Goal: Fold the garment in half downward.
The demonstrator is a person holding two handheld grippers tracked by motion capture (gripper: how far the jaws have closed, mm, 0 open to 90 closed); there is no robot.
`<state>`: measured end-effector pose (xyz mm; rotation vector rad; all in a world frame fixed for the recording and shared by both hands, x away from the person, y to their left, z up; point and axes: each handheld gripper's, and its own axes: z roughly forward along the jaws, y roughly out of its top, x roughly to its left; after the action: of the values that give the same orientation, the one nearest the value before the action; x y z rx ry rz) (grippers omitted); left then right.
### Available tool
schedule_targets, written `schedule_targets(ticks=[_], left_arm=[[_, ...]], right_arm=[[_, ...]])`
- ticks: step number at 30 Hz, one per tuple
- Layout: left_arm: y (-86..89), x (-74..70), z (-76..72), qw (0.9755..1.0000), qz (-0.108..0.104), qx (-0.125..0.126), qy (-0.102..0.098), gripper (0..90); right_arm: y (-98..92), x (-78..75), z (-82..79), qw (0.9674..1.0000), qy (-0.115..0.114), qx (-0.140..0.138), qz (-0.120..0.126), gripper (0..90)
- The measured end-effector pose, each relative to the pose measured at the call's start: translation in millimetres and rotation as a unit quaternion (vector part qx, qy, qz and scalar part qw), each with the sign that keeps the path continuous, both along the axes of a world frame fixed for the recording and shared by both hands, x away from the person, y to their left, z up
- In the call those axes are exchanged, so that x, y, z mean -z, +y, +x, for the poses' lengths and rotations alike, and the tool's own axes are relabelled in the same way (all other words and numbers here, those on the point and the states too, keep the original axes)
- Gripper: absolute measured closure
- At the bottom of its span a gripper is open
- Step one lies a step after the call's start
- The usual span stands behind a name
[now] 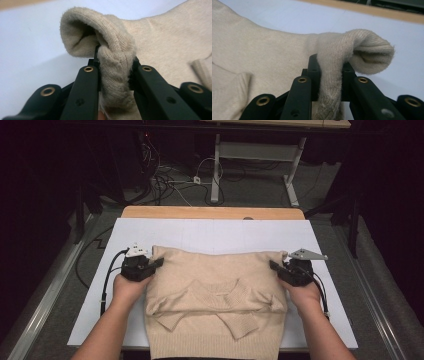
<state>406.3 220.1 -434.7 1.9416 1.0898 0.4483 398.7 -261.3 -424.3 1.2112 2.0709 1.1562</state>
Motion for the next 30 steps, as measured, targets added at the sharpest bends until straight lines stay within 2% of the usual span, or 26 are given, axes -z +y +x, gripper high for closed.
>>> schedule_targets(ticks=[4,6,8,9,10,12,13,15,17,19,23,30], left_arm=[[-1.0,-21.5,12.6,0.9996,-0.001,-0.014,-0.026,76.0],[-2.0,-26.3,20.2,0.9994,0.004,-0.019,-0.027,75.7],[-2.5,-22.6,27.0,0.9995,0.005,-0.028,-0.016,74.0],[-2.7,-18.1,30.0,0.9995,0.003,-0.033,-0.003,71.1],[-3.4,-13.1,32.6,0.9991,0.004,-0.039,0.016,64.3],[-3.3,-5.0,31.2,0.9986,0.014,-0.046,0.024,53.6],[-2.2,-1.8,28.5,0.9985,0.015,-0.048,0.021,51.6],[0.8,1.7,21.4,0.9984,0.021,-0.049,0.017,47.4],[5.0,3.6,12.3,0.9987,0.008,-0.047,0.019,43.8],[7.4,4.4,1.0,0.9992,-0.003,-0.035,0.018,44.1],[3.6,4.7,-23.2,0.9999,-0.007,-0.007,0.013,43.9],[-5.3,5.4,-60.4,0.9992,-0.027,0.028,0.005,40.5]], right_arm=[[5.0,-20.6,15.5,0.9997,-0.025,0.008,-0.002,76.7],[6.2,-26.8,24.9,0.9994,-0.031,0.016,-0.003,74.5],[6.6,-25.5,34.0,0.9995,-0.019,0.026,-0.008,69.0],[6.2,-22.3,37.8,0.9996,-0.008,0.026,-0.007,66.3],[6.3,-18.3,40.4,0.9996,0.003,0.027,-0.008,63.1],[6.7,-10.9,41.5,0.9993,0.014,0.028,-0.019,57.2],[6.4,-8.5,39.1,0.9992,0.009,0.029,-0.025,57.2],[3.5,-6.6,32.8,0.9994,0.001,0.027,-0.022,55.5],[0.1,-6.1,24.7,0.9995,-0.001,0.023,-0.021,55.4],[-2.6,-4.5,14.4,0.9997,0.000,0.015,-0.019,55.5],[-4.5,1.7,-10.0,0.9998,0.005,0.005,-0.020,55.5],[-2.1,6.7,-44.9,0.9997,0.008,-0.024,-0.003,56.9]])
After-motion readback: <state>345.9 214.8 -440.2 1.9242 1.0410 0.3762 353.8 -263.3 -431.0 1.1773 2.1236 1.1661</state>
